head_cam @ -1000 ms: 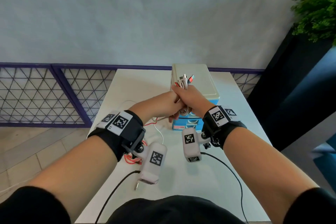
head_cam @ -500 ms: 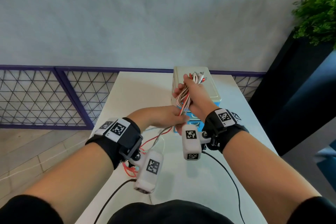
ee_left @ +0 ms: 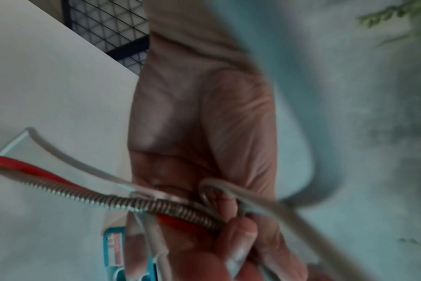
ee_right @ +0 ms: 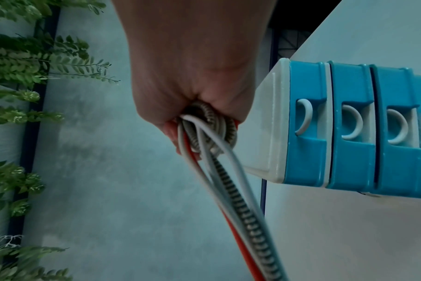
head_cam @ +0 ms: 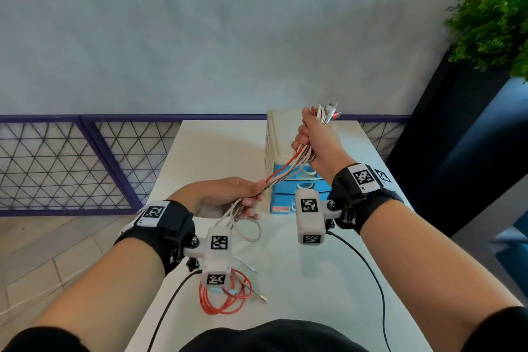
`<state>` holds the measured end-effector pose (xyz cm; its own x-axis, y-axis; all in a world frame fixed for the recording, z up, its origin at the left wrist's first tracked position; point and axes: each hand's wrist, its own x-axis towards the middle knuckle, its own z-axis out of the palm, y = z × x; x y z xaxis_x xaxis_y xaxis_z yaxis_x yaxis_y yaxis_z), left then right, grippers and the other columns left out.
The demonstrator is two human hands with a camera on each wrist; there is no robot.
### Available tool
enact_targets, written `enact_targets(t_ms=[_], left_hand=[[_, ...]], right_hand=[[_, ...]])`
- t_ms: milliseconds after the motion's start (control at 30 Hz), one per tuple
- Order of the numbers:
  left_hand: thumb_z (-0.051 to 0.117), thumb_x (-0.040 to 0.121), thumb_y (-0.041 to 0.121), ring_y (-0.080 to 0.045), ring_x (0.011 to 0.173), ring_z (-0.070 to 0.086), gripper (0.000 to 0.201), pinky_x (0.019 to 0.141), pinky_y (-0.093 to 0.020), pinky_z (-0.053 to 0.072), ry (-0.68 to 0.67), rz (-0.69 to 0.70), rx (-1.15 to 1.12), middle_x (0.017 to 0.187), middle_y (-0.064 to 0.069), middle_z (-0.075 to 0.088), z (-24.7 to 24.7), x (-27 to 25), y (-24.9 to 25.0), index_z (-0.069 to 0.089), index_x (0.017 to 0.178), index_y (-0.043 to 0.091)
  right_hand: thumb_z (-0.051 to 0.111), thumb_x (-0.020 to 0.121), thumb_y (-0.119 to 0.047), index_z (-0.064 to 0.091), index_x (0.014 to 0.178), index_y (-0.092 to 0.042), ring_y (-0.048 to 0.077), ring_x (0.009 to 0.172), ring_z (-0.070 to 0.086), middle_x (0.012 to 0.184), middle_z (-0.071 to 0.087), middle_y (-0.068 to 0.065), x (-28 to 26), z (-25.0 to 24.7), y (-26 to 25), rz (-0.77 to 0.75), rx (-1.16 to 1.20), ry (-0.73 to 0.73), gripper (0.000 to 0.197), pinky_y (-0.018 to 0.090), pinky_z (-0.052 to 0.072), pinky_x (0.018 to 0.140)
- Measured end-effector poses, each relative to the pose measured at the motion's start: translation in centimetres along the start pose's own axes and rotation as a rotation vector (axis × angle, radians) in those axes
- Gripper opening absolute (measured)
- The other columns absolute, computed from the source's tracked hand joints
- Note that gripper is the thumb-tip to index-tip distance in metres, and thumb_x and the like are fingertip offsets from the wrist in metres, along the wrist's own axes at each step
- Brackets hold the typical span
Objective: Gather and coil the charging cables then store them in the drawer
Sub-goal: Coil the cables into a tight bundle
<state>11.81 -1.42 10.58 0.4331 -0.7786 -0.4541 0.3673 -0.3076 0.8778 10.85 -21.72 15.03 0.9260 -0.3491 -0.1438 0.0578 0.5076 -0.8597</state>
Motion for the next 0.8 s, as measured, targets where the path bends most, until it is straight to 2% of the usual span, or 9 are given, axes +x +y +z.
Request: enact_targets(t_ms=[133, 167, 233, 300, 400, 467, 567, 700, 800], left_hand=[[0.056, 0.084, 0.038, -0.013, 0.052, 0.057, 0.027, 0.104, -0.041, 0.041, 0.019, 0.002, 0.016, 0.05, 0.005, 0.046, -1.2, 0.0, -0.1, 0.059, 0.077, 0.012], [0.056, 0.085, 0.036, -0.014, 0.055, 0.058, 0.025, 0.098, -0.039, 0.042, 0.035, 0.023, 0.016, 0.052, 0.004, 0.048, -1.3, 0.2, -0.2, 0.061, 0.078, 0.012], [0.052, 0.09, 0.031, -0.013, 0.063, 0.058, 0.022, 0.075, -0.027, 0.046, 0.103, 0.072, 0.052, 0.06, 0.004, 0.052, -1.2, 0.4, -0.3, 0.062, 0.084, 0.013], [0.045, 0.098, 0.027, -0.013, 0.072, 0.054, 0.021, 0.06, -0.018, 0.041, 0.243, 0.149, 0.292, 0.067, 0.005, 0.054, -0.8, 0.5, -0.3, 0.061, 0.089, 0.016], [0.04, 0.1, 0.023, -0.017, 0.07, 0.049, 0.025, 0.064, -0.026, 0.039, 0.437, 0.3, 0.685, 0.07, 0.002, 0.054, -0.5, 1.0, 0.1, 0.06, 0.086, 0.02], [0.042, 0.098, 0.021, -0.016, 0.067, 0.048, 0.024, 0.065, -0.029, 0.04, 0.497, 0.366, 0.767, 0.071, 0.0, 0.054, -0.6, 1.2, 0.2, 0.061, 0.085, 0.019], [0.046, 0.097, 0.021, -0.014, 0.066, 0.048, 0.021, 0.063, -0.029, 0.039, 0.563, 0.454, 0.86, 0.07, 0.002, 0.056, -0.6, 1.1, 0.7, 0.064, 0.087, 0.018], [0.051, 0.094, 0.017, -0.007, 0.062, 0.05, 0.016, 0.058, -0.023, 0.037, 0.613, 0.534, 0.981, 0.067, 0.009, 0.057, -0.3, 1.0, 2.2, 0.066, 0.088, 0.018], [0.057, 0.09, 0.017, -0.007, 0.07, 0.061, 0.007, 0.064, -0.031, 0.049, 0.637, 0.564, 0.986, 0.072, 0.01, 0.064, 0.1, 1.0, 3.1, 0.06, 0.095, 0.02]], right_hand=[[0.055, 0.096, -0.029, 0.044, 0.077, -0.018, 0.007, 0.035, 0.035, 0.045, 0.036, -0.007, 0.2, -0.4, 0.0, -0.039, 0.007, 0.032, 0.024, 0.023, 0.04, 0.04], [0.055, 0.096, -0.029, 0.044, 0.078, -0.018, 0.007, 0.035, 0.035, 0.046, 0.036, -0.007, 0.3, -0.4, 0.1, -0.05, 0.007, 0.039, 0.023, 0.023, 0.041, 0.04], [0.055, 0.096, -0.029, 0.044, 0.08, -0.019, 0.008, 0.035, 0.036, 0.046, 0.037, -0.007, 0.4, -0.6, 0.1, -0.066, -0.008, 0.05, 0.022, 0.024, 0.042, 0.042], [0.056, 0.095, -0.03, 0.046, 0.081, -0.019, 0.008, 0.036, 0.038, 0.046, 0.038, -0.007, 0.5, -0.9, 0.0, -0.073, -0.058, 0.042, 0.02, 0.025, 0.045, 0.045], [0.057, 0.095, -0.029, 0.045, 0.077, -0.02, 0.01, 0.037, 0.04, 0.047, 0.038, -0.006, 0.3, -1.1, -0.1, -0.074, -0.174, -0.034, 0.024, 0.026, 0.045, 0.046], [0.057, 0.095, -0.027, 0.045, 0.073, -0.019, 0.011, 0.038, 0.044, 0.048, 0.041, -0.005, 0.1, -1.2, -0.1, -0.043, -0.283, -0.105, 0.026, 0.027, 0.047, 0.047], [0.058, 0.095, -0.026, 0.053, 0.076, -0.015, 0.017, 0.046, 0.056, 0.058, 0.057, 0.0, -0.2, -1.5, -0.3, -0.027, -0.491, -0.211, 0.023, 0.034, 0.052, 0.057], [0.053, 0.097, -0.027, 0.061, 0.095, -0.007, 0.022, 0.076, 0.07, 0.088, 0.072, 0.011, -1.1, -1.3, -0.4, 0.124, -0.58, -0.38, 0.022, 0.036, 0.06, 0.075], [0.048, 0.099, -0.028, 0.057, 0.12, -0.002, 0.032, 0.099, 0.067, 0.11, 0.069, 0.021, -1.6, -1.2, -0.3, 0.292, -0.61, -0.533, 0.035, 0.044, 0.052, 0.092]])
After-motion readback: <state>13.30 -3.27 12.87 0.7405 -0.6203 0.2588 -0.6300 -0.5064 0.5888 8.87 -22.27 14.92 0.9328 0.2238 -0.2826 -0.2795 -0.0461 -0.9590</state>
